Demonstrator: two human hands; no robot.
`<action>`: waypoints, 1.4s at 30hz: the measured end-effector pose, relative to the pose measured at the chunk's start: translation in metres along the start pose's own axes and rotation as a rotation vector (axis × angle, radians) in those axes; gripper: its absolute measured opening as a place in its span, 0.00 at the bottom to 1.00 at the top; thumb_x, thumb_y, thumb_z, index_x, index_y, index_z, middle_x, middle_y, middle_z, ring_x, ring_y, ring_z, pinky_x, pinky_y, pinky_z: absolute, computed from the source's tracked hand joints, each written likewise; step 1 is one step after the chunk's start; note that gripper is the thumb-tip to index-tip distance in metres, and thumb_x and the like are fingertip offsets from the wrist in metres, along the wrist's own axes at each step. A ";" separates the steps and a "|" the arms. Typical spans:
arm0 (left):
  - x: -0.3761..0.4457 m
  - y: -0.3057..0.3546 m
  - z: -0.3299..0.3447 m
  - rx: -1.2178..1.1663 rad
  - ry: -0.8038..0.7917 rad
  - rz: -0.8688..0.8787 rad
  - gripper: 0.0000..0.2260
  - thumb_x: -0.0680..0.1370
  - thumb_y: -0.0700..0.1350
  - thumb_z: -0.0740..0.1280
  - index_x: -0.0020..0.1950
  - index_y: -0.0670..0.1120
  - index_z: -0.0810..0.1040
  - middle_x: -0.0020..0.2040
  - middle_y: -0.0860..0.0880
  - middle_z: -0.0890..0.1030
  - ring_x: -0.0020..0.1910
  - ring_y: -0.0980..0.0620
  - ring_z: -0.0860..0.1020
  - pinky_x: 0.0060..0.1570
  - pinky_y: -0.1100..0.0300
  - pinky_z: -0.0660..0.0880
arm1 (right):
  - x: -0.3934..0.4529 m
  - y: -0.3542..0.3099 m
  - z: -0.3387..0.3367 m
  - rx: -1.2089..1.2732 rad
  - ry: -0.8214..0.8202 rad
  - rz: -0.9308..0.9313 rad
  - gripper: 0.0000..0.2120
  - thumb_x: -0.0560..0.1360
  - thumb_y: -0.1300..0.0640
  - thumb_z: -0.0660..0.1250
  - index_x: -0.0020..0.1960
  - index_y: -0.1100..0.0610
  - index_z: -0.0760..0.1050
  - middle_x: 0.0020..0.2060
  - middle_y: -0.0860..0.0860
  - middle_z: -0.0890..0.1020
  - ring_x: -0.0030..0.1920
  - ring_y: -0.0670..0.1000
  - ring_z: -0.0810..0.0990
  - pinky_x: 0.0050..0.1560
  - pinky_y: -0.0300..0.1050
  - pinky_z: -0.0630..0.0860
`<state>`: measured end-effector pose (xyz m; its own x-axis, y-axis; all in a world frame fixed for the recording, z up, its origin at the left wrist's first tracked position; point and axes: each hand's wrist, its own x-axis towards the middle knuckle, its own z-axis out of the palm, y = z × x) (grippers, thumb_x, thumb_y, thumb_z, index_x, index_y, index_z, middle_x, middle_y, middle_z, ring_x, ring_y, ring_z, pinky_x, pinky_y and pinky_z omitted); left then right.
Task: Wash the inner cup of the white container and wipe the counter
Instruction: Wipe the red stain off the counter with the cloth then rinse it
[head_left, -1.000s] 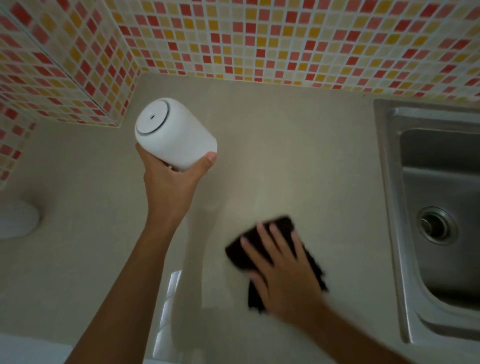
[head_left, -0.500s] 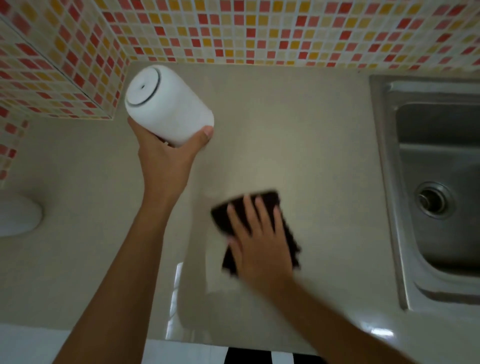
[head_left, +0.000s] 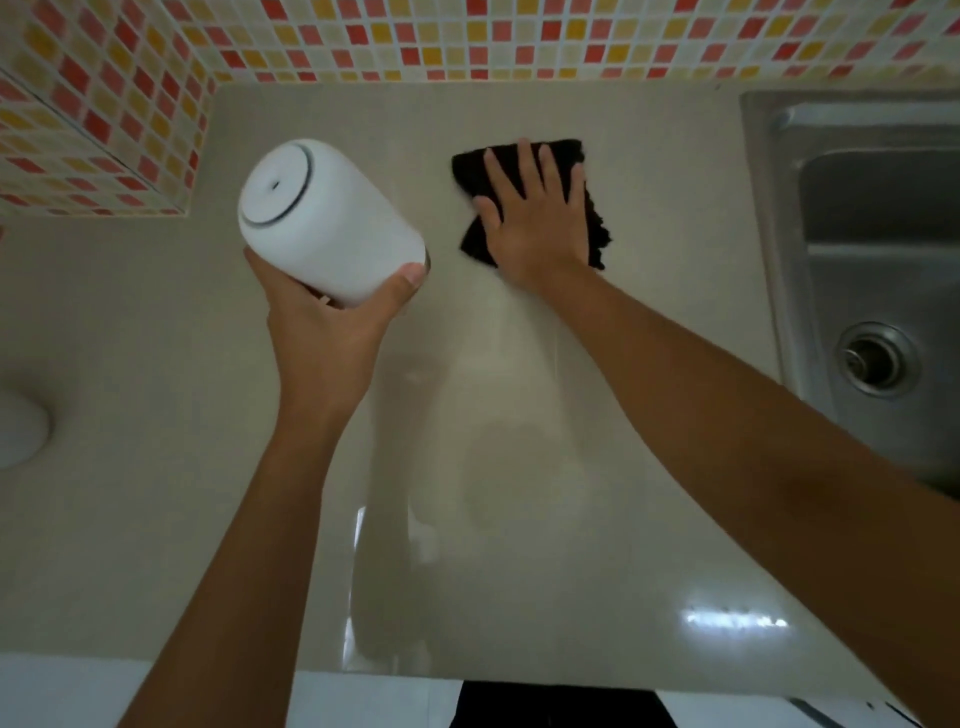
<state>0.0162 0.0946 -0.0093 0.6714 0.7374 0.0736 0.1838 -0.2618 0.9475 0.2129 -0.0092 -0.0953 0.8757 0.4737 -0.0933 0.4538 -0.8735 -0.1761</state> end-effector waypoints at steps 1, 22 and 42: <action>0.000 0.000 0.000 0.003 0.000 0.000 0.44 0.66 0.51 0.79 0.74 0.45 0.58 0.67 0.54 0.72 0.63 0.63 0.73 0.60 0.60 0.76 | -0.011 -0.001 0.002 0.011 0.022 0.014 0.27 0.81 0.41 0.40 0.78 0.48 0.48 0.78 0.55 0.51 0.77 0.56 0.47 0.74 0.60 0.41; 0.014 0.018 0.028 -0.030 -0.028 0.038 0.44 0.66 0.51 0.79 0.73 0.45 0.58 0.67 0.54 0.71 0.62 0.64 0.73 0.60 0.61 0.75 | -0.073 -0.018 0.010 0.038 0.065 0.257 0.28 0.79 0.40 0.45 0.77 0.48 0.51 0.77 0.57 0.52 0.76 0.61 0.48 0.72 0.66 0.40; -0.021 0.019 0.074 -0.008 -0.192 0.049 0.43 0.65 0.50 0.80 0.72 0.49 0.58 0.64 0.58 0.71 0.60 0.67 0.73 0.56 0.66 0.75 | -0.136 0.108 -0.005 0.028 0.141 0.255 0.28 0.80 0.41 0.46 0.77 0.50 0.54 0.76 0.58 0.56 0.76 0.60 0.53 0.74 0.62 0.47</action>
<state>0.0581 0.0280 -0.0160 0.8043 0.5913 0.0593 0.1425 -0.2888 0.9467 0.1434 -0.1682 -0.0964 0.9761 0.2174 -0.0018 0.2130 -0.9580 -0.1920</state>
